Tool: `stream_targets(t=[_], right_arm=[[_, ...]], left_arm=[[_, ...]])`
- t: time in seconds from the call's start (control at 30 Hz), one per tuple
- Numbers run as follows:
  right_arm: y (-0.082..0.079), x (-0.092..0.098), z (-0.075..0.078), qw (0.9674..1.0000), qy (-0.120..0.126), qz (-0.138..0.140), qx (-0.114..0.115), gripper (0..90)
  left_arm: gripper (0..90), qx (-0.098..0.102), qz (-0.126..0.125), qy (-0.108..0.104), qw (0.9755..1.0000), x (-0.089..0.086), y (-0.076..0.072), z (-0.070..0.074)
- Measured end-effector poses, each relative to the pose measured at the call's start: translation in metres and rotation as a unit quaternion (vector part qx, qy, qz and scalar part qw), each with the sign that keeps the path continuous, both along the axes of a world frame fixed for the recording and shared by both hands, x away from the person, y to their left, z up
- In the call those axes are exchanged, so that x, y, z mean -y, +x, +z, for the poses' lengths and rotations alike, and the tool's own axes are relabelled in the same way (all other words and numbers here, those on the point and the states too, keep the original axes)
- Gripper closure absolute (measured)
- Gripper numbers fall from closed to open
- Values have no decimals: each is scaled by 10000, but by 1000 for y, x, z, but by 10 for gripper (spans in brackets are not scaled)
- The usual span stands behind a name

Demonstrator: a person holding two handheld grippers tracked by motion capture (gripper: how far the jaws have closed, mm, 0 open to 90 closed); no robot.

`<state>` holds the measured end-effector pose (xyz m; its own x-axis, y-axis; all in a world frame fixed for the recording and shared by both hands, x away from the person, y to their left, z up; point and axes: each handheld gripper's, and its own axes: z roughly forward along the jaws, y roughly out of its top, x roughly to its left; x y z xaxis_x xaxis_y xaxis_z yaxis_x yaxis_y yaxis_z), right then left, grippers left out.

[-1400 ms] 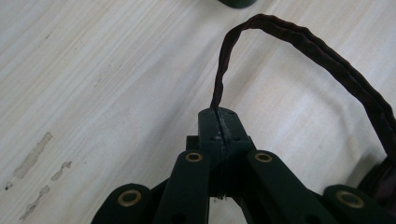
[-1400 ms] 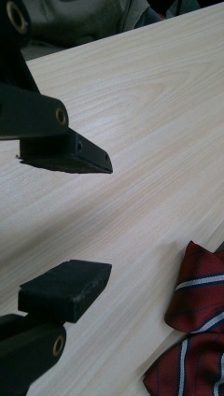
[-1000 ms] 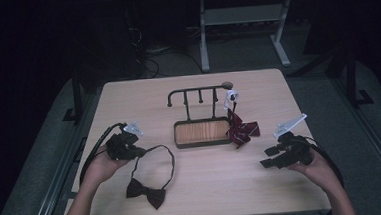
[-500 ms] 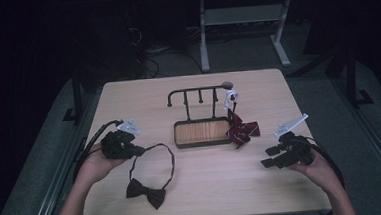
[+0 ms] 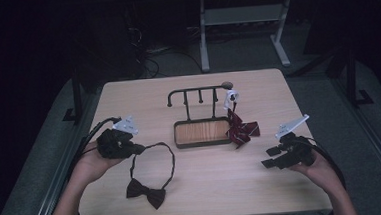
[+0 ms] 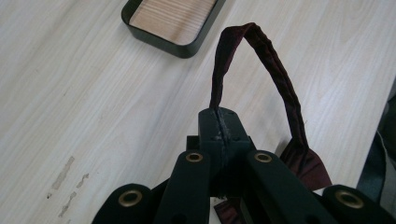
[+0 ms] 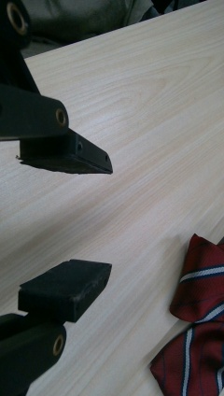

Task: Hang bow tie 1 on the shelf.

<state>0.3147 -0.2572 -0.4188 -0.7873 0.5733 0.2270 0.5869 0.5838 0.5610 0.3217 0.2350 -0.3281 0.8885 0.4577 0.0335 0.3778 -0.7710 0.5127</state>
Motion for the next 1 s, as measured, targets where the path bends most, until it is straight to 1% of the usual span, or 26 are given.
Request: stream_targets(t=[0.1, 0.13, 0.17, 0.33, 0.5, 0.53, 0.6, 0.73, 0.83, 1.0], right_arm=[[0, 0, 1, 10000, 17, -3, 5, 449], [0, 1, 1, 10000, 10, -12, -1, 449], [0, 1, 1, 10000, 13, -19, -2, 448], [0, 1, 1, 10000, 33, -24, 13, 448], [1, 0, 1, 10000, 16, -3, -1, 448], [2, 0, 1, 10000, 37, 8, 25, 449], [1, 0, 2, 10000, 34, 0, 6, 450], [2, 0, 1, 10000, 38, 22, 27, 449], [1, 1, 2, 10000, 40, 18, 50, 449], [0, 3, 2, 10000, 57, -7, 39, 449]], left_arm=[[900, 14, -69, 25, 10000, 1, 0, 5], [900, -14, -71, 4, 10000, 2, 0, 6], [900, -29, -125, -10, 9999, 2, 1, 10], [900, -32, -193, -18, 9998, 3, 1, 16], [900, 20, -263, -51, 9996, 5, 0, 26], [900, 39, -273, -32, 9996, 6, 0, 27], [900, 62, -296, -5, 9995, 7, 0, 30], [900, 64, -320, 3, 9995, 9, 2, 35], [900, 34, -295, -59, 9995, 10, 3, 36], [900, 46, -352, -14, 9994, 13, 7, 41]])
